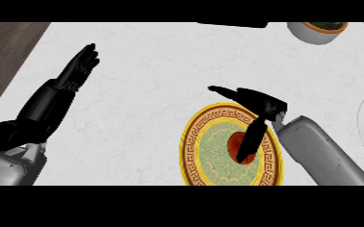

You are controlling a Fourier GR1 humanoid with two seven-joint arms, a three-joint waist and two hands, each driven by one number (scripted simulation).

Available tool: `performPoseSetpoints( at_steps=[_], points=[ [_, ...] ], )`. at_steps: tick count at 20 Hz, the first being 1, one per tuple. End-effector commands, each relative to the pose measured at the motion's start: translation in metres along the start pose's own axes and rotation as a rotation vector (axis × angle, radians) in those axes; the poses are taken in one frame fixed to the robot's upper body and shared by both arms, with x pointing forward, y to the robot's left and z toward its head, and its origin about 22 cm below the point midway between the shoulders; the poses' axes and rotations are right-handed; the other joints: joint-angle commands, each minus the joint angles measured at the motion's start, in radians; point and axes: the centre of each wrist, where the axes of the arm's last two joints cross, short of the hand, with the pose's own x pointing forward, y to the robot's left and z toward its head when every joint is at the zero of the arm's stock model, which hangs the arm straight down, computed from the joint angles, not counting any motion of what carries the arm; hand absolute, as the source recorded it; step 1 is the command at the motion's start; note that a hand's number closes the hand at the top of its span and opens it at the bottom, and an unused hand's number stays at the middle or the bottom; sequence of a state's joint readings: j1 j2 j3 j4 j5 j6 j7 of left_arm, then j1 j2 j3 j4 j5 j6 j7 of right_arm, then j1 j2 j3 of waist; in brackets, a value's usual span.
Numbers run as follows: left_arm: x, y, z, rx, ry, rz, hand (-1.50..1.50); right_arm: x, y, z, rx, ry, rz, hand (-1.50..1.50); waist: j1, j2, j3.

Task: Pick the tomato from the plate and place it in the plate

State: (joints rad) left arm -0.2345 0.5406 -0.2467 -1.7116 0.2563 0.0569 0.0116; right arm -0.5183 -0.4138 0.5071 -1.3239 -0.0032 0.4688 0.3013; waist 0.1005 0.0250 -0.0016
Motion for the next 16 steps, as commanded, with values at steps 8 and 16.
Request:
performPoseSetpoints(
  at_steps=[8, 16],
  points=[
    [-0.021, -0.02, -0.001, 0.017, 0.041, -0.005, 0.0, 0.097, -0.018, -0.054, 0.241, 0.052, 0.43, -1.5, -0.085, -0.022, 0.001],
    [-0.028, -0.005, 0.009, 0.012, 0.037, 0.014, 0.0, 0.113, -0.036, -0.066, 0.502, 0.256, 0.41, -1.5, -0.093, -0.026, 0.0]
  ],
)
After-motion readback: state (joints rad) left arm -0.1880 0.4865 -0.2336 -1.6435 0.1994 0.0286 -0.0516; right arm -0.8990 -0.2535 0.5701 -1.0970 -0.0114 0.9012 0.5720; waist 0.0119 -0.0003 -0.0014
